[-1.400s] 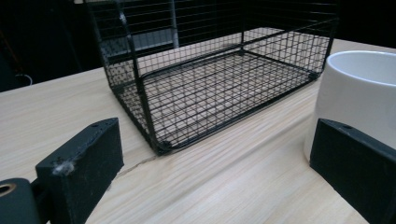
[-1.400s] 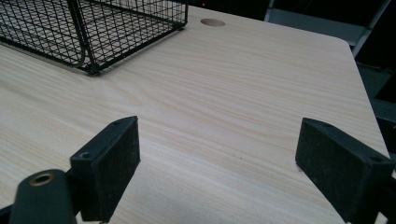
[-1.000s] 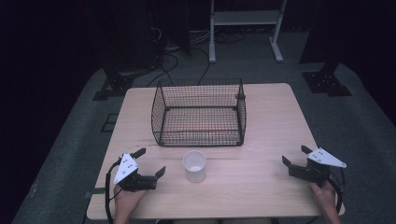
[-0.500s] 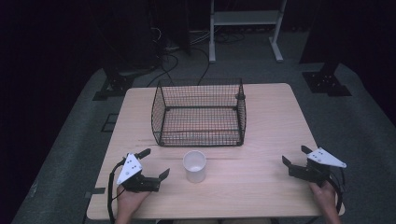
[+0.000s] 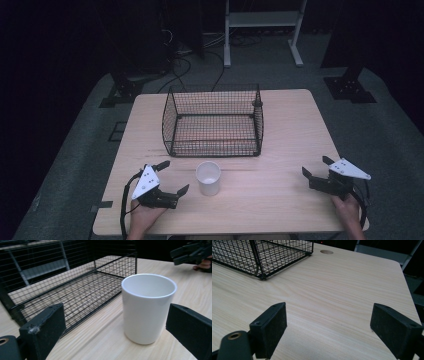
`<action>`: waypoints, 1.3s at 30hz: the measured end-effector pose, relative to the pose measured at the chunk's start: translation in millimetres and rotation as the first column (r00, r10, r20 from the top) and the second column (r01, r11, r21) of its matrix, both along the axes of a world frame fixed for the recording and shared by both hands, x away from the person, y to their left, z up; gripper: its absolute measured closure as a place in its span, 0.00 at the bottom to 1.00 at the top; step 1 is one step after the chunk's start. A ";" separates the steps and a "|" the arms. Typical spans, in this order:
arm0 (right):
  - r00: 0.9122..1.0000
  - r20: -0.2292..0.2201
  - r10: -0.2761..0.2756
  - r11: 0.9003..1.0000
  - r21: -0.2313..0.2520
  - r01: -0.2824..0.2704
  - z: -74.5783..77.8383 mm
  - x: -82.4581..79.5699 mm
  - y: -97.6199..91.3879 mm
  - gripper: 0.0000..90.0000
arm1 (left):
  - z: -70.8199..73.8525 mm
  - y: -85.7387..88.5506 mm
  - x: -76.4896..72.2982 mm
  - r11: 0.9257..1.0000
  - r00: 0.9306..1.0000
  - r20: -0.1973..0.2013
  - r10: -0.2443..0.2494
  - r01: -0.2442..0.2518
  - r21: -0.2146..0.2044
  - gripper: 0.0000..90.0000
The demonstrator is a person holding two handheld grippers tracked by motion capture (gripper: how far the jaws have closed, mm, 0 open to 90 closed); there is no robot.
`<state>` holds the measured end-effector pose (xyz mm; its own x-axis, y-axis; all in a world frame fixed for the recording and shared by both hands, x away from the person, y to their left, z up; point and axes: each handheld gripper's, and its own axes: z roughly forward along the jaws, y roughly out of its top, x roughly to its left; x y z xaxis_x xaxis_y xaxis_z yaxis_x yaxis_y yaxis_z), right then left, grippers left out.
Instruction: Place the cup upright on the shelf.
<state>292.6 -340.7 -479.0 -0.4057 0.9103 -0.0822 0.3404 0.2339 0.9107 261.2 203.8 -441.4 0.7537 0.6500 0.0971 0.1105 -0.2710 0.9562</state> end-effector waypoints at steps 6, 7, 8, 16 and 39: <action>1.000 0.000 0.001 1.000 0.000 -0.001 0.0 0.0 0.0 0.15 | 0.3 -7.1 -0.6 1.000 1.000 -0.002 -0.031 0.031 0.003 0.02; 1.000 0.000 0.001 1.000 0.000 -0.001 0.0 0.0 0.0 0.15 | 0.3 -8.3 -0.8 0.999 0.999 -0.003 -0.037 0.037 0.002 0.02; 1.000 0.000 0.001 1.000 0.000 -0.001 0.0 0.0 0.0 0.14 | 0.3 -9.6 -0.9 0.999 0.999 -0.003 -0.041 0.041 0.004 0.02; 1.000 0.000 0.001 1.000 0.001 -0.001 0.0 0.1 -0.1 0.15 | 2.2 -16.9 -2.0 0.996 0.996 -0.011 -0.087 0.087 0.005 0.02; 1.000 -0.003 -0.004 1.000 0.003 0.004 0.0 0.4 -0.2 0.14 | 6.6 -38.0 -2.6 0.983 0.984 -0.042 -0.175 0.177 0.042 0.02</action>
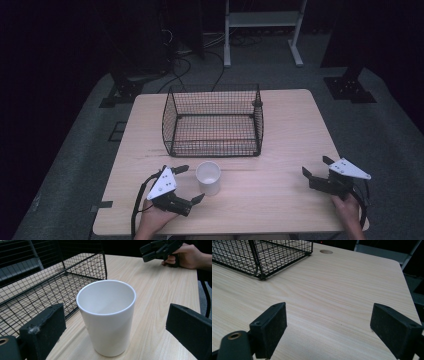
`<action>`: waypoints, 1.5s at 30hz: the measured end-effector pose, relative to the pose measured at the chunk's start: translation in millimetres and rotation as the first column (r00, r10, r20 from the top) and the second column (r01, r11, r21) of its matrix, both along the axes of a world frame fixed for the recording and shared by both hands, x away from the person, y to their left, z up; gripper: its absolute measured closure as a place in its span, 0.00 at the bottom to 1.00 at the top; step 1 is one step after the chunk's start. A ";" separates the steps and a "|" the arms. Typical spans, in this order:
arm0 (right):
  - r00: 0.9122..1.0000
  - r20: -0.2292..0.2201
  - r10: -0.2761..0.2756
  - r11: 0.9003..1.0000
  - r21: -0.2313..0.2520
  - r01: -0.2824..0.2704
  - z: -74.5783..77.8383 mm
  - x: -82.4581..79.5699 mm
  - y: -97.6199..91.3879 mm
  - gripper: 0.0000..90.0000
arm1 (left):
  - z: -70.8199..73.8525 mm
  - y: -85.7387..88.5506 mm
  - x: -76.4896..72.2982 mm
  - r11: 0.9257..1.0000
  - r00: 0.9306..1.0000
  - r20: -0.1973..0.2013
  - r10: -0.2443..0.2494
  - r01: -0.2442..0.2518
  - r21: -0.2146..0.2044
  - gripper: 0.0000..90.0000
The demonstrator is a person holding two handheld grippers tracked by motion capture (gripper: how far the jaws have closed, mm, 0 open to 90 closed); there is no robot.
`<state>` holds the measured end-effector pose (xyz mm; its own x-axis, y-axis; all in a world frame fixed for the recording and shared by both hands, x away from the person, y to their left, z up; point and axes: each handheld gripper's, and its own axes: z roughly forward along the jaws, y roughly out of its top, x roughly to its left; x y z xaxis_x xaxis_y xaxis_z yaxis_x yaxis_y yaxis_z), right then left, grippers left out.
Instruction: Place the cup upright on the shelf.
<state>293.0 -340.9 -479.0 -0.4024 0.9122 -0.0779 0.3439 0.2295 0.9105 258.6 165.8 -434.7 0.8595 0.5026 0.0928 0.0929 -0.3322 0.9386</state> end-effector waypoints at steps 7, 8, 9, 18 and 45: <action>1.000 0.000 -0.001 1.000 -0.001 0.001 0.0 0.0 0.1 0.14 | -1.0 -8.4 2.5 0.999 1.000 -0.013 -0.018 0.019 0.030 0.02; 1.000 0.000 -0.001 1.000 -0.001 0.001 0.0 0.0 0.2 0.15 | -1.0 -9.0 3.1 0.999 1.000 -0.015 -0.019 0.020 0.031 0.02; 1.000 0.001 0.000 1.000 -0.002 0.000 0.0 0.0 0.2 0.15 | -1.0 -9.9 3.7 0.999 1.000 -0.017 -0.019 0.020 0.033 0.02; 1.000 0.001 -0.001 1.000 -0.004 0.001 -0.1 -0.1 0.4 0.15 | -2.0 -20.1 11.6 0.997 0.999 -0.043 -0.027 0.031 0.075 0.02; 1.000 0.003 0.004 1.000 -0.005 -0.004 -0.1 -0.2 0.4 0.15 | -12.1 -41.7 41.6 0.984 0.989 -0.143 -0.025 0.049 0.172 0.06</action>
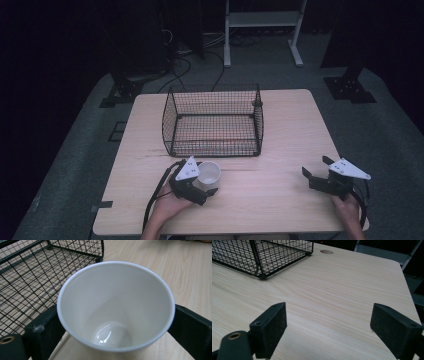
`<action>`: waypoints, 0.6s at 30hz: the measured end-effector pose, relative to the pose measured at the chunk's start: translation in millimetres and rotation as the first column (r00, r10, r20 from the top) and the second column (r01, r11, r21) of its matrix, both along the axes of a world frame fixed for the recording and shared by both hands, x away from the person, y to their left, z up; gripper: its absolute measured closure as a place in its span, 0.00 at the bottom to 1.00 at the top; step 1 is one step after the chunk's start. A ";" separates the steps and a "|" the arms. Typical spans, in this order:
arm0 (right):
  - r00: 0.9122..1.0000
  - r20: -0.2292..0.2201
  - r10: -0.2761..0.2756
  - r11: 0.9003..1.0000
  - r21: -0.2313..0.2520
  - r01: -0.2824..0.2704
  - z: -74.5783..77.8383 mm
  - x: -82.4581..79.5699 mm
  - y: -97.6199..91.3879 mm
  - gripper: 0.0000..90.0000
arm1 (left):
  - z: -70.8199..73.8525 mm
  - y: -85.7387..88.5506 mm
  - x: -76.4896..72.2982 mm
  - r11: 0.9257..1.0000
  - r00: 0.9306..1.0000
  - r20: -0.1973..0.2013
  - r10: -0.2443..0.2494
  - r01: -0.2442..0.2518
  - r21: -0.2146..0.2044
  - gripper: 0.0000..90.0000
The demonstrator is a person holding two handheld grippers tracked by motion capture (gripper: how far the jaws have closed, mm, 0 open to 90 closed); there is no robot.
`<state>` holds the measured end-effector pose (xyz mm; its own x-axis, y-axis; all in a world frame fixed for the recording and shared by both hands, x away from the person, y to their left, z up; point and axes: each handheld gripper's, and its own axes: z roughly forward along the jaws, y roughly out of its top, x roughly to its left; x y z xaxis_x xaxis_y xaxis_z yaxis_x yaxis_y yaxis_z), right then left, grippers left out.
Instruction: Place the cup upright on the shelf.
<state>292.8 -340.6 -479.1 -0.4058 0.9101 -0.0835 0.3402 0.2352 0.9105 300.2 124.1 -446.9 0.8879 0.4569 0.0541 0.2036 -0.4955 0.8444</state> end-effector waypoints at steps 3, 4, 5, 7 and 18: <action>1.000 0.001 0.000 1.000 0.000 0.000 0.0 0.0 0.0 0.15 | -1.6 -2.0 2.6 1.000 1.000 -0.020 -0.001 0.002 0.021 0.06; 1.000 0.000 0.000 1.000 -0.001 0.000 0.0 0.0 0.1 0.15 | -2.6 -2.4 4.1 1.000 1.000 -0.030 -0.001 0.002 0.029 0.06; 1.000 0.001 0.000 1.000 -0.001 0.000 0.0 0.0 0.0 0.14 | -3.2 -2.6 5.3 0.999 0.999 -0.040 -0.003 0.005 0.032 0.06; 1.000 0.000 0.000 1.000 0.000 0.000 0.0 0.0 0.0 0.15 | -3.8 -3.1 6.6 0.999 0.999 -0.052 -0.012 0.014 0.037 0.08; 1.000 0.000 0.001 1.000 0.001 -0.001 0.0 0.0 -0.1 0.15 | -1.8 -4.1 11.5 0.998 0.997 -0.065 -0.034 0.038 0.056 0.22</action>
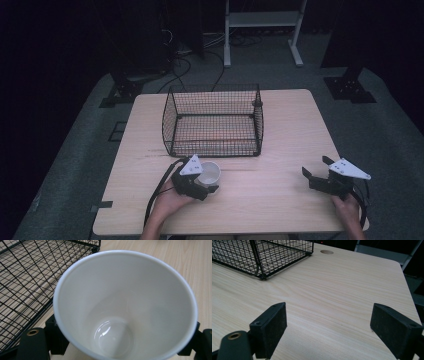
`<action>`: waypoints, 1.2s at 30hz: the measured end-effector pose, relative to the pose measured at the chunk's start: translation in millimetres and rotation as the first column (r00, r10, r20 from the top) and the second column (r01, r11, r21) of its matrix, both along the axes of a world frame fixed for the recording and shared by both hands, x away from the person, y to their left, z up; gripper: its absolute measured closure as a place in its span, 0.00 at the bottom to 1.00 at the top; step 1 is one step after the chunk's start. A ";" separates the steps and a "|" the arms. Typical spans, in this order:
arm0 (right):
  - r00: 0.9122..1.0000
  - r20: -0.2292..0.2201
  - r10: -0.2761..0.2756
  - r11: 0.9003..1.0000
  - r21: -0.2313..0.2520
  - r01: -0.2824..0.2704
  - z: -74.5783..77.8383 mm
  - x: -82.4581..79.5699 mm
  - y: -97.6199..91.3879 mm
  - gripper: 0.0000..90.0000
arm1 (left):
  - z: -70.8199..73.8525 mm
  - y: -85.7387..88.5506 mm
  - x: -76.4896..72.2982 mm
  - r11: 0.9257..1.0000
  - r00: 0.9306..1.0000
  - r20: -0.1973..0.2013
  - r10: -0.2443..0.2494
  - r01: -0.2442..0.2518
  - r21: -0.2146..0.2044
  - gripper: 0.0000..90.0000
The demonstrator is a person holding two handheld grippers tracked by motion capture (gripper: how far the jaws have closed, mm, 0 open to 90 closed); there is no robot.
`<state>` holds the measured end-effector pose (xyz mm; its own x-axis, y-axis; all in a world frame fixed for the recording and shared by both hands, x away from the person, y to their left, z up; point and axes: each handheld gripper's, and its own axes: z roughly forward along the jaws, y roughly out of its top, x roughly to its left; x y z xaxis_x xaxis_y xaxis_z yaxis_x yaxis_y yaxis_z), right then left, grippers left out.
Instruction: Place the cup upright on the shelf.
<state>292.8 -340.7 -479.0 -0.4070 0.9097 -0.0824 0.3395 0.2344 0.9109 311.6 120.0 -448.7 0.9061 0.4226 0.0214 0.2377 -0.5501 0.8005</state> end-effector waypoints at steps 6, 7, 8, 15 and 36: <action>1.000 0.000 0.000 1.000 0.000 0.000 0.0 -0.1 0.1 0.15 | 2.5 -0.6 -1.2 1.000 1.000 0.000 -0.009 0.009 0.001 0.23; 1.000 0.000 0.000 1.000 0.001 0.000 0.0 -0.1 0.0 0.15 | 3.7 -0.4 -1.4 1.000 1.000 0.002 -0.011 0.011 -0.004 0.23; 1.000 0.000 0.000 1.000 0.001 0.000 0.0 -0.1 -0.1 0.15 | 5.0 -0.2 -1.5 1.000 1.000 0.003 -0.011 0.011 -0.010 0.23; 1.000 0.000 -0.002 1.000 0.003 0.002 0.0 -0.2 -0.2 0.15 | 17.1 1.4 1.3 1.000 1.000 0.012 -0.012 0.012 -0.023 0.23; 1.000 0.002 -0.006 1.000 0.010 0.006 0.1 -0.2 -1.2 0.15 | 52.6 1.9 12.9 0.998 0.999 0.027 -0.041 0.042 -0.048 0.23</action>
